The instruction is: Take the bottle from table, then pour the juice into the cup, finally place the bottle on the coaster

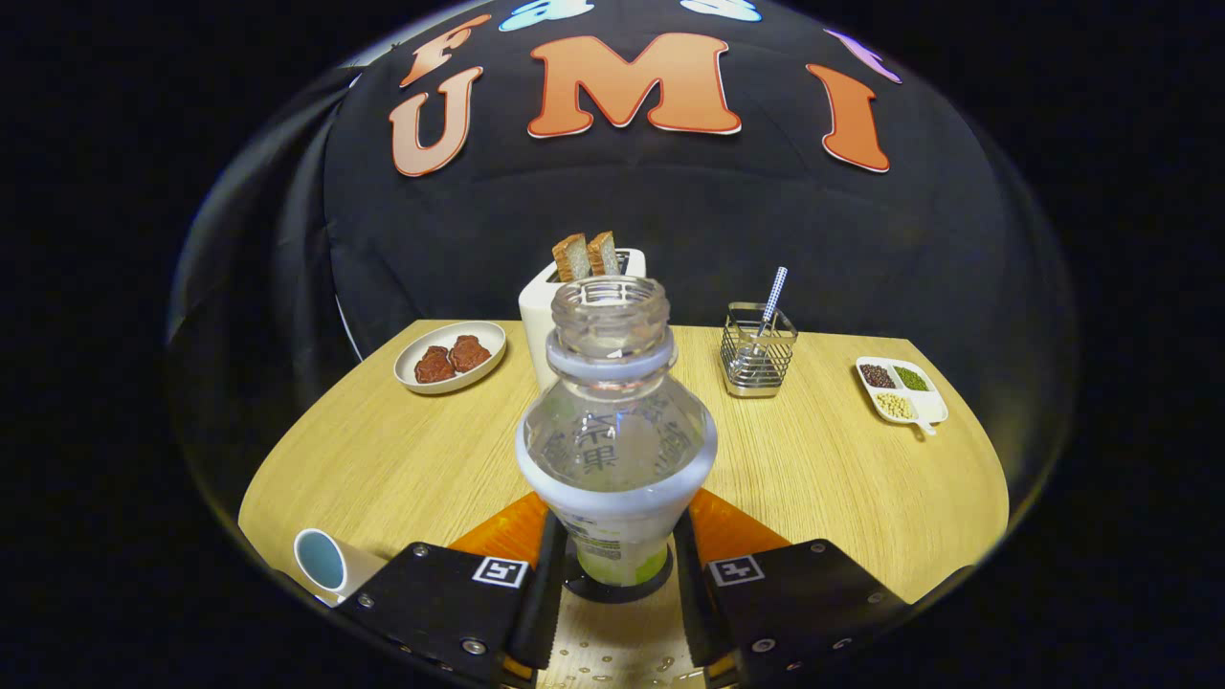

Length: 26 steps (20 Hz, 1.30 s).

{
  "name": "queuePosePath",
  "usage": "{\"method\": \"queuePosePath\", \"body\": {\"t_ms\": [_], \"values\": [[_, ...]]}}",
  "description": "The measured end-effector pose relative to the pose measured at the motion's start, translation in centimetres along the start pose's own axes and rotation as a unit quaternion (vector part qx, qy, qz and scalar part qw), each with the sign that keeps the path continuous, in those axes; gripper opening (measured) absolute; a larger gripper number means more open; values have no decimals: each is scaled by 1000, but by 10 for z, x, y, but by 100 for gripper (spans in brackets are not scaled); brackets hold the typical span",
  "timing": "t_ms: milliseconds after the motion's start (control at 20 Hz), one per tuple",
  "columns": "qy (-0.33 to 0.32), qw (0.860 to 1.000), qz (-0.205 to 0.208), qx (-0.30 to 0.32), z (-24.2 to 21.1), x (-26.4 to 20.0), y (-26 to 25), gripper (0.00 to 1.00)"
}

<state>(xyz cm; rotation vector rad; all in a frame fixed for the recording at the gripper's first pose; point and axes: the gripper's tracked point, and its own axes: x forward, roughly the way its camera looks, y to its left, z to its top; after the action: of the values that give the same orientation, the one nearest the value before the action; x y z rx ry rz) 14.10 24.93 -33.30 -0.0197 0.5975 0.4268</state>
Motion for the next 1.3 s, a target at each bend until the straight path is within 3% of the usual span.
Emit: {"method": "queuePosePath", "body": {"t_ms": [600,900,1300], "values": [[11,1000,-5,-11,-16,0,3,69],[2,1000,-16,7,-6,-27,-1,98],[-16,999,-42,14,16,-118,-26,98]]}}
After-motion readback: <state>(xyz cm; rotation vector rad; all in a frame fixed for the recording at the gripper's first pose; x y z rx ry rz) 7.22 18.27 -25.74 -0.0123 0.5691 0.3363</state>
